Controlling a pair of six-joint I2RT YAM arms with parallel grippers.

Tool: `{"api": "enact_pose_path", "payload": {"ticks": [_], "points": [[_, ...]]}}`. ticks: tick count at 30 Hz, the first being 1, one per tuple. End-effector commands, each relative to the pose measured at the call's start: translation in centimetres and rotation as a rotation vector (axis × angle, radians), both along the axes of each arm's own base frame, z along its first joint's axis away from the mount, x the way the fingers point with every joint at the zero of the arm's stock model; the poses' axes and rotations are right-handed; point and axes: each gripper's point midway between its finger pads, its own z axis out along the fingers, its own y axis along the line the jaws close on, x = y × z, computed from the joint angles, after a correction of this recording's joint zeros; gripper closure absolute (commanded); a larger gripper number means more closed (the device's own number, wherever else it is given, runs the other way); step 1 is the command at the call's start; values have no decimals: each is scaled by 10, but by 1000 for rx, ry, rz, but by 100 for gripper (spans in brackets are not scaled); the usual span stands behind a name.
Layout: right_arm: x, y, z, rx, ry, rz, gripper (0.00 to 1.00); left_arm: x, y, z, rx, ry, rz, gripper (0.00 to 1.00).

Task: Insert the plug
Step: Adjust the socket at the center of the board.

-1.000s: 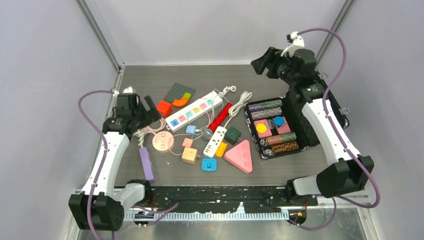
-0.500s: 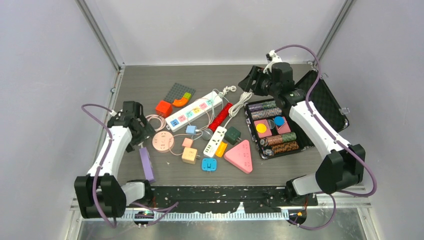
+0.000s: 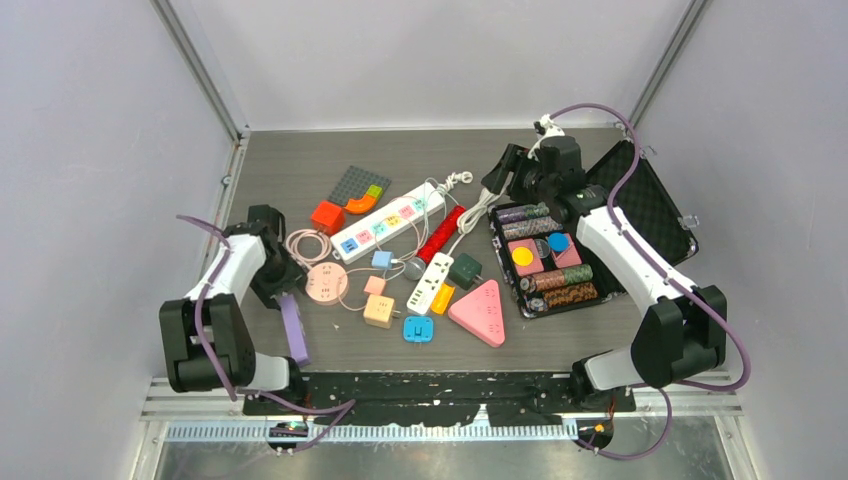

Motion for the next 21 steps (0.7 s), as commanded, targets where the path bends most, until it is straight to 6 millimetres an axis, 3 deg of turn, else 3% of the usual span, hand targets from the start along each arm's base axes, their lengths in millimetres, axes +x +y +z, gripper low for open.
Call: {"api": "enact_pose_path", "payload": {"ticks": [1, 9, 16, 21], "points": [[3, -7, 12, 3, -44, -45, 30, 5, 5, -7, 9, 18, -11, 46], [4, -22, 9, -11, -40, -96, 30, 16, 11, -15, -1, 32, -93, 100], [6, -25, 6, -8, -29, -106, 30, 67, 39, 6, 68, -107, -288, 100], [12, -23, 13, -3, -14, -94, 30, 121, 34, 23, -37, -399, -355, 100]]}}
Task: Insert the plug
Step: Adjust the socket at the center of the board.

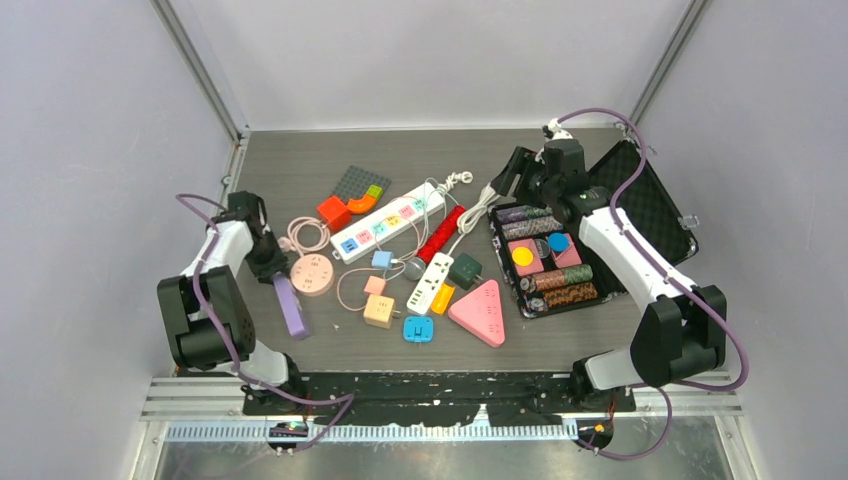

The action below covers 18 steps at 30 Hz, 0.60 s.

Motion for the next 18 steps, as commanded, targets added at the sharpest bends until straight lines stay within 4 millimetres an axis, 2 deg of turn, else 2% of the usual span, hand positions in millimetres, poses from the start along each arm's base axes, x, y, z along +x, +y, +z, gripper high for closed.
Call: {"api": "enact_pose_path", "payload": {"ticks": [1, 4, 7, 11, 18], "points": [[8, 1, 31, 26, -50, 0, 30, 84, 0, 35, -90, -382, -155, 100], [10, 2, 39, 24, -63, 7, 30, 101, 1, 43, -111, -418, -257, 100], [10, 1, 41, 24, -65, 9, 30, 112, -9, 59, -229, -490, -324, 100], [9, 2, 45, 20, -63, 17, 30, 117, -18, 73, -375, -608, -406, 100], [8, 1, 45, 6, -65, 24, 30, 97, -2, 37, -454, -555, -297, 100]]}}
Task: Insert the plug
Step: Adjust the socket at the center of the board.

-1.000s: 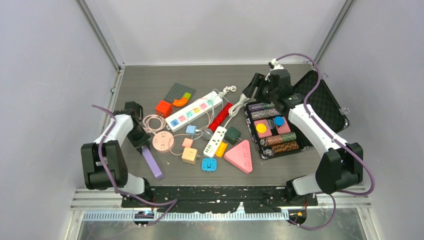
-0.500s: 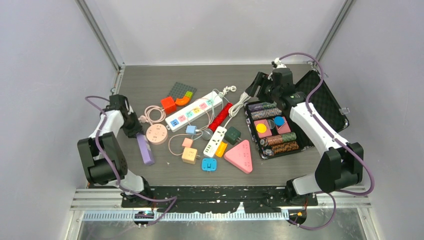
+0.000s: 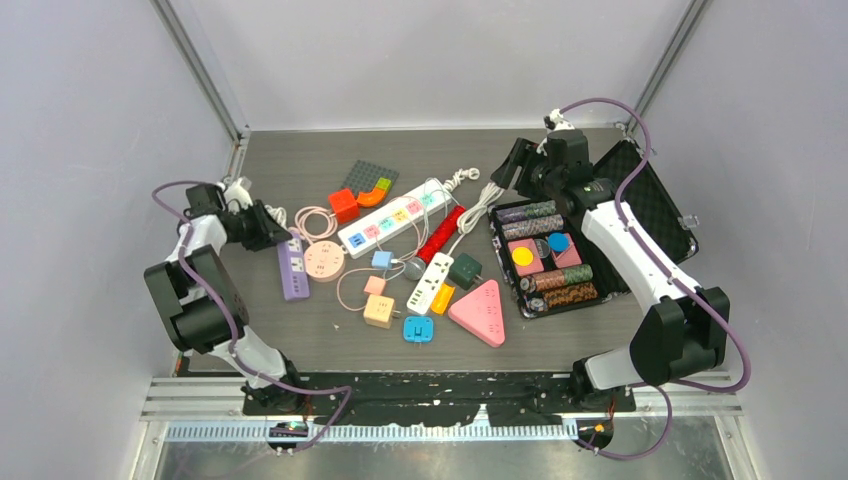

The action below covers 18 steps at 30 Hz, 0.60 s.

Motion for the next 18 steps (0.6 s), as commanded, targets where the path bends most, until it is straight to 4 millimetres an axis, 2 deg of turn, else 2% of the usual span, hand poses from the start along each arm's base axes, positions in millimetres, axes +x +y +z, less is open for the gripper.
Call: {"api": "enact_pose_path", "payload": {"ticks": [1, 3, 6, 8, 11, 13, 18], "points": [[6, 1, 23, 5, -55, 12, 30, -4, 2, -5, -73, -49, 1, 100], [6, 2, 23, 8, -53, 14, 30, -12, 12, -13, -25, -16, 51, 95], [5, 2, 20, 10, -45, 19, 30, -24, 24, -24, 52, 44, 111, 72], [5, 3, 20, 10, -44, 21, 30, -30, 29, -30, 76, 71, 140, 51], [5, 4, 20, 13, -42, 25, 30, -35, 37, -35, 112, 106, 185, 34], [4, 4, 21, 13, -47, 26, 29, -38, 44, -35, 149, 121, 230, 28], [1, 2, 20, 9, -46, 22, 29, -48, 57, -25, 208, 129, 362, 20]]}}
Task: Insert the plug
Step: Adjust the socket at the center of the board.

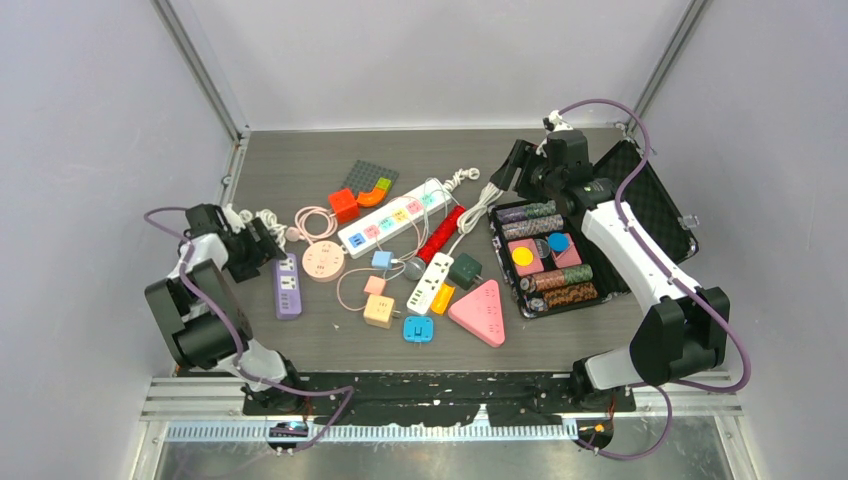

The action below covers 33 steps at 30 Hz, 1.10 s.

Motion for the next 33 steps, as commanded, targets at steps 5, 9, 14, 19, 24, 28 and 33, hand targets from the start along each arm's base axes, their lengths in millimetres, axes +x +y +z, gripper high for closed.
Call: {"api": "enact_pose_path", "payload": {"ticks": [5, 9, 14, 19, 24, 28, 33], "points": [[3, 1, 18, 10, -53, 10, 29, -6, 13, 25, 83, -52, 161, 18], [2, 4, 17, 10, -53, 39, 29, -2, 7, 54, 77, -119, 169, 19], [-6, 21, 15, 29, -56, 143, 29, 2, -33, 94, 110, -234, 56, 18], [-26, 65, 22, -13, -138, 376, 26, 0, -92, 101, 127, -243, -107, 19], [-71, 128, 17, -186, -258, 749, 20, 1, -112, 111, 133, -282, -112, 21], [-120, 183, -5, -278, -308, 1011, 14, 5, -115, 132, 145, -382, -122, 21], [-148, 220, -45, -354, -253, 1193, 14, 4, -104, 150, 182, -427, -52, 20]]}}
